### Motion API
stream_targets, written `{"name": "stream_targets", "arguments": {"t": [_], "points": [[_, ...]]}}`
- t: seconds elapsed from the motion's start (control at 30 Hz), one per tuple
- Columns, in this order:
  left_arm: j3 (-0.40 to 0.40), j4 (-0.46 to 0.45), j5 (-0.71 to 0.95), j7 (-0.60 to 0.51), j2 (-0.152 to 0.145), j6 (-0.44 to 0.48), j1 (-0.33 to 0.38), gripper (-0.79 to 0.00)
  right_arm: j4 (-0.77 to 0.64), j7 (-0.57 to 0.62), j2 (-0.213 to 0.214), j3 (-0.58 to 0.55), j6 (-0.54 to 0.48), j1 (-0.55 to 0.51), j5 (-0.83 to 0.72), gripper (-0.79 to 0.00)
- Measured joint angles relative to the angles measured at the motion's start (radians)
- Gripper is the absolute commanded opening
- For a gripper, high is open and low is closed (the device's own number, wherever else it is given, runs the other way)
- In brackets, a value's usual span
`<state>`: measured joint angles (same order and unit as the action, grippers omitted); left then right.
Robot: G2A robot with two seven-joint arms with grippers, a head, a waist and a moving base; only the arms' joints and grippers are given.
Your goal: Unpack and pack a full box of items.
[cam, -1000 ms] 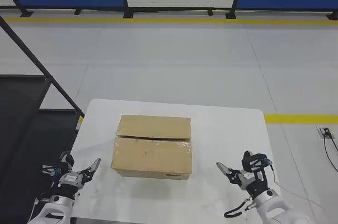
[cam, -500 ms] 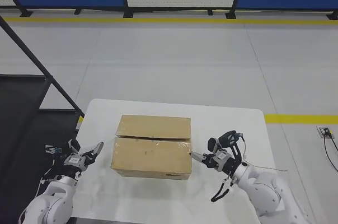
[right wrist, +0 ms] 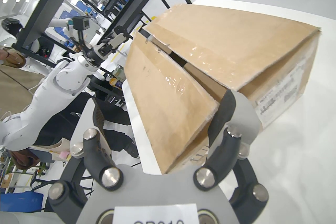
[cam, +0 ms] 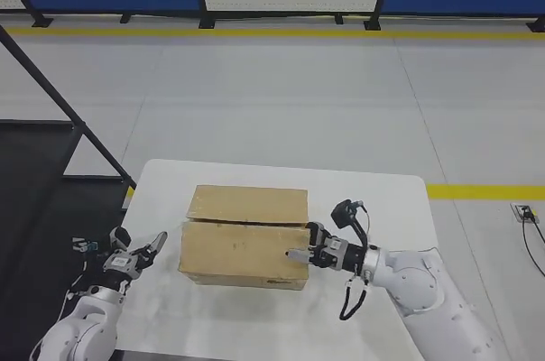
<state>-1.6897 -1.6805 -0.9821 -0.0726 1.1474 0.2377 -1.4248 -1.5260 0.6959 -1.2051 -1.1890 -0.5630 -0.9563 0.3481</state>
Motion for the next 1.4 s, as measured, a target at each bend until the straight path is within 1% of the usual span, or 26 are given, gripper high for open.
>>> {"name": "stream_targets", "arguments": {"t": [0.2,0.3,0.43,0.5,0.57,0.63,0.67,0.77,0.83,0.9,0.97,1.07,1.1,1.13,1.23,1.4], "points": [[0.016,-0.020,0.009,0.004,0.003,-0.016,-0.003,0.000,-0.053,0.089,0.019,-0.040,-0.122,-0.032,-0.120,0.000],[0.024,-0.041,0.030,0.014,0.006,-0.011,-0.010,0.000,-0.096,0.170,0.034,-0.057,-0.194,-0.061,-0.166,0.000],[0.025,-0.067,0.047,0.029,0.006,0.020,-0.026,0.000,-0.143,0.272,0.053,-0.068,-0.273,-0.095,-0.219,0.000],[0.024,-0.074,0.051,0.030,0.005,0.053,-0.036,0.000,-0.172,0.287,0.065,-0.057,-0.280,-0.112,-0.216,0.000],[0.016,-0.076,0.043,0.015,0.000,0.111,-0.044,0.000,-0.200,0.280,0.082,-0.033,-0.282,-0.129,-0.192,0.000],[0.006,-0.076,0.012,0.004,-0.006,0.177,-0.053,0.000,-0.210,0.273,0.098,-0.014,-0.288,-0.137,-0.176,0.000],[-0.001,-0.073,-0.009,-0.005,-0.010,0.232,-0.063,0.000,-0.210,0.272,0.109,-0.002,-0.289,-0.139,-0.170,0.000],[-0.030,-0.063,-0.050,-0.033,-0.023,0.368,-0.086,0.000,-0.190,0.285,0.133,0.026,-0.277,-0.131,-0.180,0.000],[-0.045,-0.058,-0.080,-0.049,-0.030,0.437,-0.099,0.000,-0.163,0.302,0.141,0.040,-0.259,-0.118,-0.210,0.000],[-0.056,-0.050,-0.118,-0.067,-0.037,0.504,-0.111,0.000,-0.123,0.322,0.144,0.053,-0.222,-0.096,-0.270,0.000],[-0.062,-0.042,-0.157,-0.076,-0.043,0.538,-0.116,0.000,-0.080,0.296,0.139,0.061,-0.151,-0.070,-0.367,0.000],[-0.057,-0.028,-0.197,-0.073,-0.046,0.548,-0.119,0.000,-0.028,0.255,0.131,0.066,-0.018,-0.029,-0.527,0.000],[-0.055,-0.024,-0.204,-0.072,-0.047,0.549,-0.118,0.000,-0.025,0.254,0.131,0.066,0.005,-0.026,-0.558,0.000],[-0.053,-0.019,-0.210,-0.071,-0.048,0.548,-0.117,0.000,-0.025,0.255,0.131,0.066,0.010,-0.026,-0.571,0.000],[-0.050,-0.014,-0.215,-0.068,-0.048,0.543,-0.115,0.000,-0.027,0.256,0.131,0.066,-0.015,-0.028,-0.534,0.000],[-0.050,-0.014,-0.215,-0.068,-0.048,0.543,-0.115,0.000,-0.027,0.256,0.131,0.066,-0.015,-0.027,-0.531,0.000]]}}
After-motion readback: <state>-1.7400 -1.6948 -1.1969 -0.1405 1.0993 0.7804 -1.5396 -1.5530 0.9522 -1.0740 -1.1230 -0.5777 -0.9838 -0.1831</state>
